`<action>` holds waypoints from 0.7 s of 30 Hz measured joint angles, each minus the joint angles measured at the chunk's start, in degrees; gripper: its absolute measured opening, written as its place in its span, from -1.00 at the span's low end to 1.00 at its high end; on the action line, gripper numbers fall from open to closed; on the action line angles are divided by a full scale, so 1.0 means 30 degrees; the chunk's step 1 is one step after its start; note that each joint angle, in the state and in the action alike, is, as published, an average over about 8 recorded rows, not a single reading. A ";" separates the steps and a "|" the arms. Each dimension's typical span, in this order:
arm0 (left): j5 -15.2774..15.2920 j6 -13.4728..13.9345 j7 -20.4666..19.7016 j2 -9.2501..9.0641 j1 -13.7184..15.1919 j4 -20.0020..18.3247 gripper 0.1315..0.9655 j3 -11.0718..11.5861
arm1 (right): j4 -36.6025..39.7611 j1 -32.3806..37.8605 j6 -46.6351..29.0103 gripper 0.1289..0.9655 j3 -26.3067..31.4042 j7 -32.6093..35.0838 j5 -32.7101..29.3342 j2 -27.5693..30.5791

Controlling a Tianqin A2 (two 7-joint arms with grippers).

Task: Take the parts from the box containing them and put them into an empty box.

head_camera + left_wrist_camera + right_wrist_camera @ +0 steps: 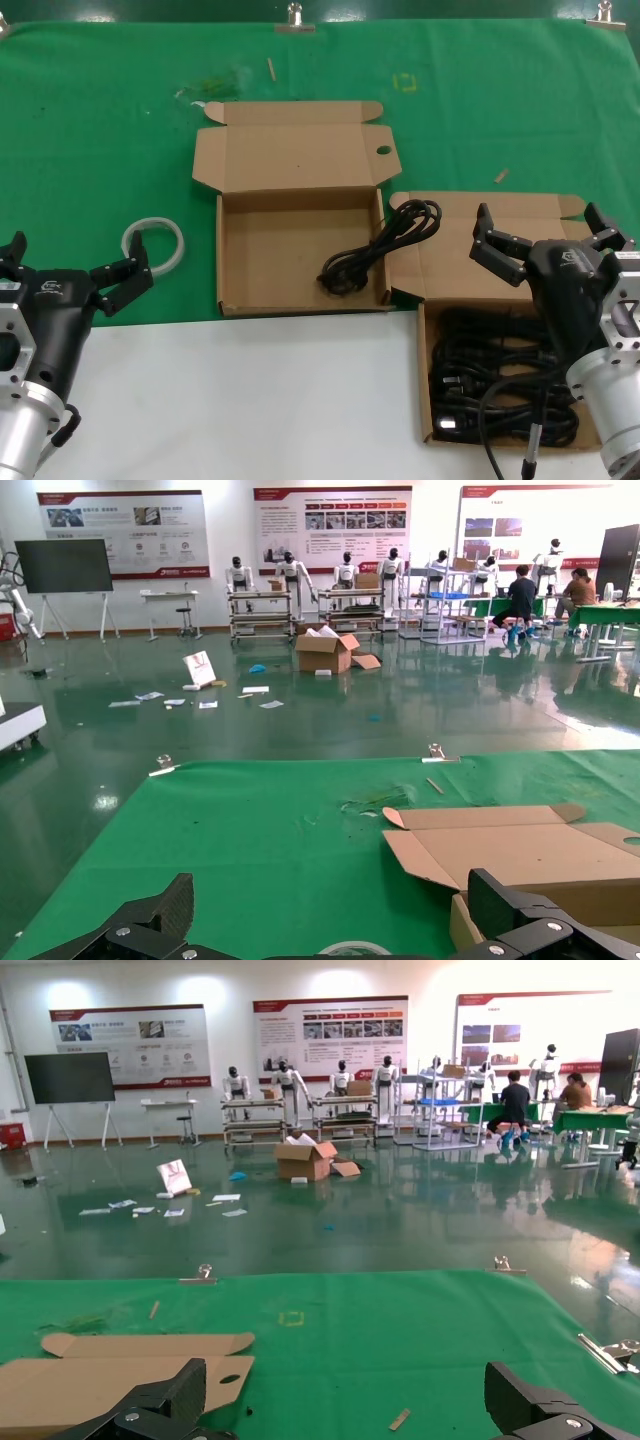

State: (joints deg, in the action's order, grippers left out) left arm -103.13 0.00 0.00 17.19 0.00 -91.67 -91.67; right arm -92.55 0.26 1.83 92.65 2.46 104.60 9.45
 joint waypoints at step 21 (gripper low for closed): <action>0.0000 0.0000 0.0000 0.0000 0.0000 0.0000 1.00 0.0000 | 0.0000 0.0000 0.0000 1.00 0.0000 0.0000 0.0000 0.0000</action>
State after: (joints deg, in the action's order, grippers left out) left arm -103.13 0.00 0.00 17.19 0.00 -91.67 -91.67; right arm -92.55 0.26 1.83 92.65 2.46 104.60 9.45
